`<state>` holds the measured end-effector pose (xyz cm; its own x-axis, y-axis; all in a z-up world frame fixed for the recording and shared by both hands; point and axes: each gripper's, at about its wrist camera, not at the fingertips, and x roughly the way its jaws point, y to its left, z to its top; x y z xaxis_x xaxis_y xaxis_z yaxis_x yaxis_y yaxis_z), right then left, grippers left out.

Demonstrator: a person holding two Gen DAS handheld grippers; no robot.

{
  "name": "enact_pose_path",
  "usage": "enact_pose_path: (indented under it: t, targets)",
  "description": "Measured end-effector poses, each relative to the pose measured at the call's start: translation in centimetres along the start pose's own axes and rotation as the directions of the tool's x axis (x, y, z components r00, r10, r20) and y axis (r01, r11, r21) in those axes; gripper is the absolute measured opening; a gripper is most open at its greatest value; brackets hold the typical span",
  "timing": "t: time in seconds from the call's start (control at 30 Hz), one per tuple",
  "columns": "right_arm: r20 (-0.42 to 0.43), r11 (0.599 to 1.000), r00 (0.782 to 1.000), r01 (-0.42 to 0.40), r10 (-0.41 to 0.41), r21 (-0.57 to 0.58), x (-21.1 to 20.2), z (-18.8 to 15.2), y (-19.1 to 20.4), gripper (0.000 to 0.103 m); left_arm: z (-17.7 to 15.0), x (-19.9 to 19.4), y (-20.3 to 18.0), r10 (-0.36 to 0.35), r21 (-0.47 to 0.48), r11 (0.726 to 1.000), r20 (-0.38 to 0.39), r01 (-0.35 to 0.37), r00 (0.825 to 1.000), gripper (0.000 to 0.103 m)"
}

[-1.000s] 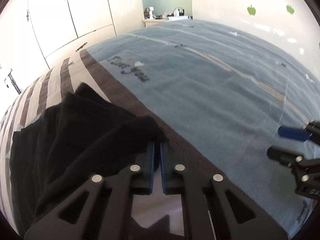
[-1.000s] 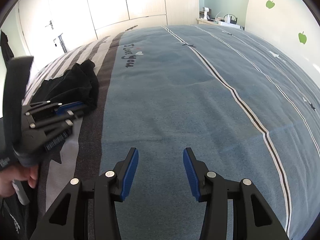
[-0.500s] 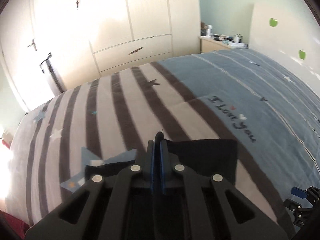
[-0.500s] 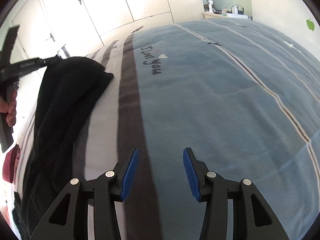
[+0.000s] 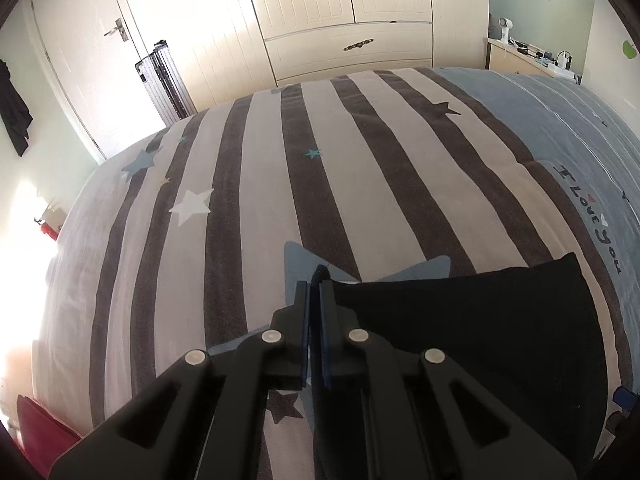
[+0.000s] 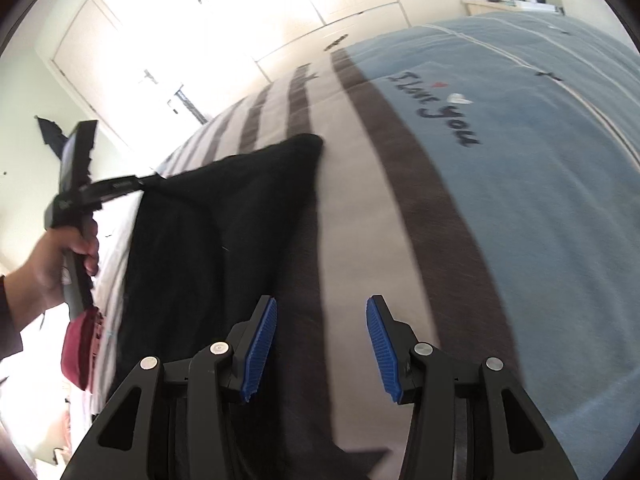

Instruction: Fold clothes

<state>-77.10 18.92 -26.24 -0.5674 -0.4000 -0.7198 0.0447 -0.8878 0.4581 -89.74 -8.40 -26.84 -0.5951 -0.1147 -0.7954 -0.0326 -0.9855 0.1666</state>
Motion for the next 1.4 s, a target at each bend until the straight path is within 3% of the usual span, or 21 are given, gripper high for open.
enact_pose_path:
  t: [0.3, 0.37, 0.4, 0.43, 0.57, 0.7, 0.83, 1.03, 1.17, 1.4]
  targets:
    - [-0.041, 0.997, 0.999, 0.001, 0.002, 0.083, 5.4, 2.5, 1.1, 0.046, 0.8, 0.1, 1.8, 0.044, -0.005, 0.999, 0.008, -0.044, 0.999, 0.002]
    - [-0.043, 0.995, 0.999, 0.001, 0.004, 0.096, 6.1, 3.1, 1.0, 0.033, 1.4, 0.0, 2.5, 0.077, -0.017, 0.997, 0.025, -0.076, 0.997, 0.0]
    - [-0.051, 0.996, 0.999, 0.015, -0.01, 0.085, 6.5, 3.4, 1.0, 0.014, 1.8, -0.1, 3.1, 0.066, -0.046, 0.997, 0.03, -0.065, 0.997, 0.0]
    - [-0.063, 0.997, 0.998, 0.028, -0.024, 0.068, 6.9, 3.7, 1.1, 0.004, 2.2, -0.3, 3.8, 0.056, -0.075, 0.996, 0.036, -0.053, 0.998, 0.0]
    - [-0.064, 0.997, 0.995, 0.073, -0.073, 0.002, 7.3, 3.8, 2.3, 0.004, 1.2, -0.2, 4.0, -0.03, -0.096, 0.995, 0.018, 0.032, 0.999, 0.0]
    - [-0.058, 0.999, 0.998, 0.038, -0.036, 0.033, 6.6, 3.2, 2.0, 0.008, -2.8, -0.2, 4.3, -0.148, -0.135, 0.98, -0.027, 0.143, 0.989, 0.003]
    - [-0.059, 0.998, 0.997, 0.044, -0.046, -0.037, 5.0, 1.9, 2.3, 0.016, -7.6, -1.4, 5.7, -0.266, -0.209, 0.945, -0.041, 0.252, 0.963, 0.014]
    - [-0.07, 0.993, 0.996, 0.039, -0.047, -0.113, 1.2, -2.2, 1.8, 0.02, -13.1, -5.2, 5.3, -0.394, -0.203, 0.904, -0.06, 0.376, 0.917, 0.022]
    - [-0.088, 0.995, 0.996, 0.019, -0.027, -0.097, -0.5, -4.3, 1.4, 0.02, -15.3, -7.0, 4.1, -0.41, -0.141, 0.907, -0.068, 0.398, 0.91, 0.022]
    - [-0.123, 0.994, 0.992, 0.019, -0.032, -0.105, -1.6, -7.0, 2.2, 0.02, -17.0, -6.4, 2.0, -0.342, -0.05, 0.94, -0.125, 0.338, 0.931, 0.023]
